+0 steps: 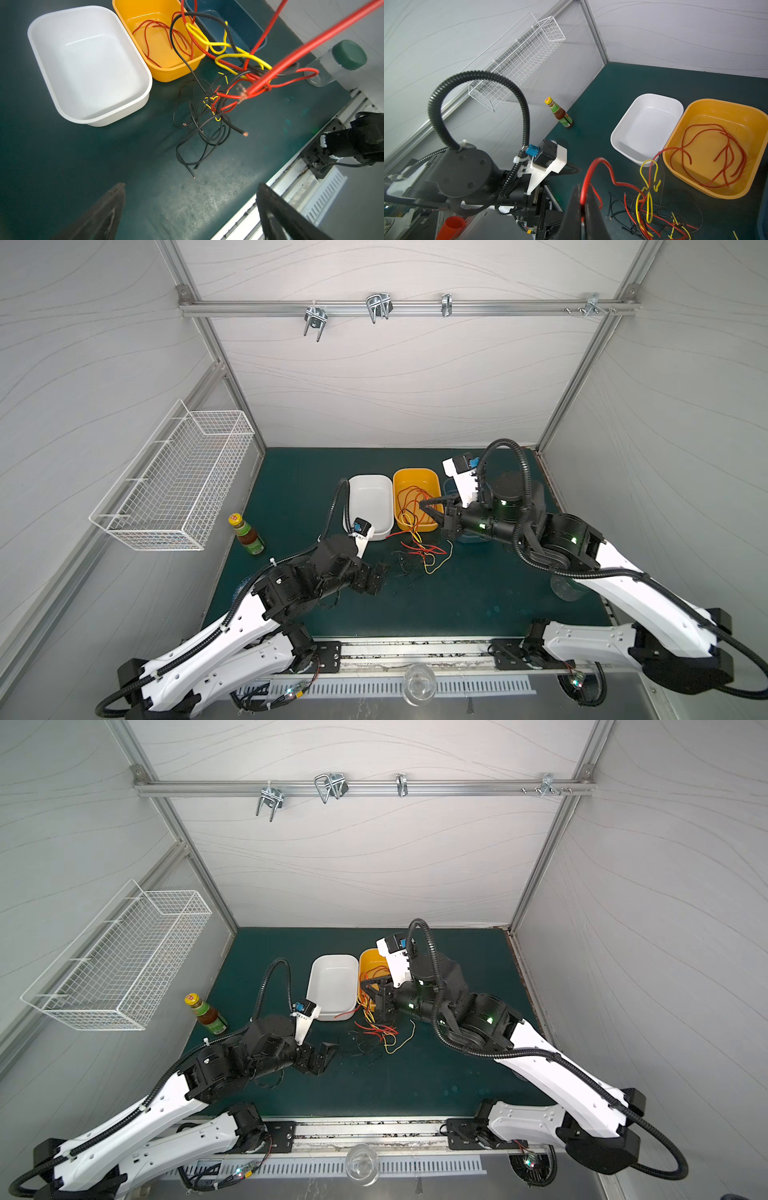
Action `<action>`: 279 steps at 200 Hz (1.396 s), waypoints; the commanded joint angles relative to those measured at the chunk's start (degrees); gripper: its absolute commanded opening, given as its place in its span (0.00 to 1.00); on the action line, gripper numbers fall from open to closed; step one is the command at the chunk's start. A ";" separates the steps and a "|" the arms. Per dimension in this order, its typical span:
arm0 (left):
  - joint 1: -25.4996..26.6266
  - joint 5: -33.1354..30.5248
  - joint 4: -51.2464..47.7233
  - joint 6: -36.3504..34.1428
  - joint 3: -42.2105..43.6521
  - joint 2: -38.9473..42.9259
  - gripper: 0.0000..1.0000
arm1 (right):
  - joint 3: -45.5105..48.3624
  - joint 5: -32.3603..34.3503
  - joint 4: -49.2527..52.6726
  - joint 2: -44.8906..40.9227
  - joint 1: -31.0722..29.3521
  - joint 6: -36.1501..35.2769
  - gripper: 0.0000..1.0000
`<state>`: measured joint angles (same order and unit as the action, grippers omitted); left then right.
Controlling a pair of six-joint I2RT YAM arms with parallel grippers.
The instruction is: Untangle the cables
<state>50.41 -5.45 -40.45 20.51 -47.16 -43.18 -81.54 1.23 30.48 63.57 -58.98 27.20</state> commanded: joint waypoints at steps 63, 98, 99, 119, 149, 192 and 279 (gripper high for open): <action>0.12 10.93 27.91 17.91 12.63 2.42 1.00 | 1.02 -1.80 -3.95 -6.00 -0.48 3.91 0.00; 0.12 13.72 40.88 20.90 16.58 0.56 1.00 | 4.44 -2.94 -7.28 -8.46 -0.49 6.45 0.00; 0.12 13.85 41.24 20.98 16.62 0.47 1.00 | 4.54 -2.96 -7.36 -8.46 -0.51 6.50 0.00; 0.12 16.56 46.65 21.37 17.05 -2.00 1.00 | 6.28 -3.95 -9.10 -9.25 -0.50 7.78 0.00; 0.31 20.23 53.81 20.76 17.71 -5.62 1.00 | 6.94 -5.45 -9.56 -9.09 -0.46 9.01 0.00; 0.39 21.97 57.53 19.61 18.04 -9.22 0.97 | 7.42 -6.85 -10.55 -9.66 -0.48 10.16 0.00; 0.39 26.65 58.57 18.25 18.50 -11.30 0.58 | 8.80 -4.49 -11.67 -11.61 -0.51 11.20 0.00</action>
<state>50.70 19.07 14.11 39.22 -28.71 -54.19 -73.52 -4.12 22.31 53.08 -59.16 37.54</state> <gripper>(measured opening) 0.632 0.052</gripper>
